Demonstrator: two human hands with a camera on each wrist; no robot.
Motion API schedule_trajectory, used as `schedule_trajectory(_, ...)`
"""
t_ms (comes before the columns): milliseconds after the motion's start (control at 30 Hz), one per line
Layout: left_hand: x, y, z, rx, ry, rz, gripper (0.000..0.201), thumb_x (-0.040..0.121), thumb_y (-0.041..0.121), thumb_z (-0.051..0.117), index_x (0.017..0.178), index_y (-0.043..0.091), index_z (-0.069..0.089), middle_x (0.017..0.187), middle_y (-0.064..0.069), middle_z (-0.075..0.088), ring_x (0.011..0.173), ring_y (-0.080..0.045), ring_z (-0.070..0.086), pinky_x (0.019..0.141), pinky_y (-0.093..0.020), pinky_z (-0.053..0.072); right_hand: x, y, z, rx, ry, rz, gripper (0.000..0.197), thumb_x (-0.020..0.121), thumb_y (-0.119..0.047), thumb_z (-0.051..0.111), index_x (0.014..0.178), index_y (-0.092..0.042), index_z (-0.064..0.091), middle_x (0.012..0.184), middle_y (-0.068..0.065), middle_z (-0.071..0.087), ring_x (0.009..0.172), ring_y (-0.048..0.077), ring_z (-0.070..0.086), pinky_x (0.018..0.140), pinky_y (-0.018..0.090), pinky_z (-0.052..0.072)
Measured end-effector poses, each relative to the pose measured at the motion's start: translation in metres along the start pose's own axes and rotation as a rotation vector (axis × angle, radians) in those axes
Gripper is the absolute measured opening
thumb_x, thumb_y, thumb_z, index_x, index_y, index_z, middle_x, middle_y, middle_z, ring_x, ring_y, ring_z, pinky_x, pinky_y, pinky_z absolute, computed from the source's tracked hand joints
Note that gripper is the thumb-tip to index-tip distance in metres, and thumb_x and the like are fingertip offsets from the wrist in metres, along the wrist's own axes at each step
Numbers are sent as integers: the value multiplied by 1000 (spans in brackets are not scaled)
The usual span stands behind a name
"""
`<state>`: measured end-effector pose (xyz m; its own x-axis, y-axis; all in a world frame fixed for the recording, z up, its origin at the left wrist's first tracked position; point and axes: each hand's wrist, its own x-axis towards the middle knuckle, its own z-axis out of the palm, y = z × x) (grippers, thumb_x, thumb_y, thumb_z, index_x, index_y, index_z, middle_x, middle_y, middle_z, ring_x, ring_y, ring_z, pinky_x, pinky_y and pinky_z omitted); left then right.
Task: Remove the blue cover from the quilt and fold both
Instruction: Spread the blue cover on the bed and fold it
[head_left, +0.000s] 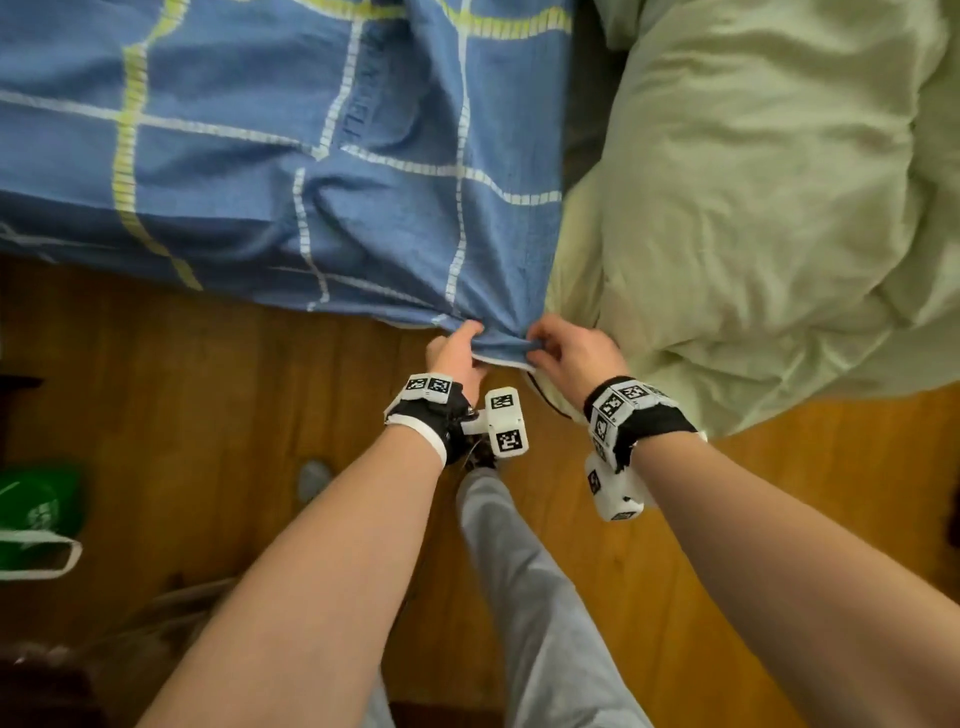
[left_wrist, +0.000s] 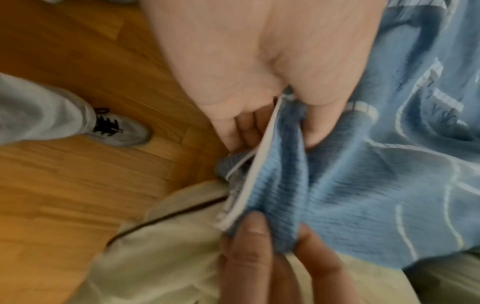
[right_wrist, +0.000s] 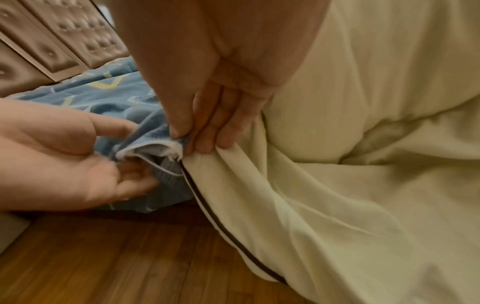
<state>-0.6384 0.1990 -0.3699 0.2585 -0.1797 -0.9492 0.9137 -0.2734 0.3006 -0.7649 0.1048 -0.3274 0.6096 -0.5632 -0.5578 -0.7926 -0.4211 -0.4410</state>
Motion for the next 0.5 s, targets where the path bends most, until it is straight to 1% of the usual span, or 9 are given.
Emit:
schedule_trajectory(33, -5, -2, 2, 39, 32, 26, 22, 84, 0, 58, 106, 0, 60, 93, -14, 66, 84, -28, 66, 77, -42, 58, -6, 3, -4, 8, -19, -12, 16, 88, -30, 67, 104, -27, 64, 91, -5, 69, 84, 23, 66, 79, 36, 55)
schedule_trajectory(100, -18, -6, -1, 119, 41, 7, 17, 78, -8, 48, 88, 4, 56, 83, -14, 59, 77, -28, 61, 71, -40, 56, -21, 6, -10, -7, -92, -25, 15, 87, -28, 69, 102, -27, 67, 93, -7, 69, 86, 19, 66, 81, 34, 55)
schedule_trajectory(200, -36, -24, -22, 162, -28, -122, 24, 60, -12, 43, 75, 5, 49, 93, -18, 55, 80, -30, 59, 67, -38, 54, -50, 9, -6, -87, -260, 9, 14, 85, -32, 73, 97, -29, 69, 91, -10, 69, 85, 12, 65, 81, 30, 56)
schedule_trajectory(233, -43, -33, -30, 148, -25, -151, 26, 57, -14, 39, 74, 4, 49, 91, -19, 56, 82, -32, 59, 67, -39, 54, -61, 11, -1, -103, -283, 42, 12, 84, -34, 74, 95, -31, 69, 89, -12, 68, 85, 11, 65, 81, 30, 56)
schedule_trajectory(300, -58, -47, -43, 139, -29, -169, 27, 65, -18, 36, 75, 1, 52, 85, -19, 59, 83, -33, 60, 70, -43, 55, -78, 17, 11, -162, -347, 111, 10, 83, -36, 72, 92, -34, 71, 90, -15, 68, 88, 12, 67, 81, 28, 56)
schedule_trajectory(367, -69, -59, -59, 286, -54, -194, 23, 75, -16, 45, 87, 0, 57, 88, -20, 62, 84, -31, 63, 79, -47, 56, -93, 20, 24, -181, -455, 183, 17, 82, -36, 69, 99, -35, 73, 100, -13, 70, 94, 14, 66, 86, 30, 55)
schedule_trajectory(400, -76, -60, -66, 395, -51, -209, 20, 81, -10, 50, 95, 1, 58, 88, -17, 63, 83, -27, 64, 78, -45, 55, -100, 19, 29, -166, -467, 211, 23, 82, -35, 67, 104, -34, 73, 105, -10, 70, 97, 16, 66, 88, 31, 54)
schedule_trajectory(433, -84, -58, -73, 510, -37, -212, 16, 86, -1, 53, 99, 4, 59, 87, -11, 62, 79, -22, 62, 72, -40, 53, -106, 16, 31, -139, -431, 234, 26, 83, -33, 65, 108, -32, 72, 110, -7, 71, 100, 19, 66, 90, 33, 54)
schedule_trajectory(500, -102, -45, -78, 677, -20, -177, 7, 90, 15, 53, 94, 11, 58, 82, -3, 56, 72, -18, 56, 64, -33, 46, -118, 4, 24, -55, -285, 251, 29, 87, -30, 61, 114, -29, 69, 116, -2, 70, 104, 21, 65, 93, 33, 52)
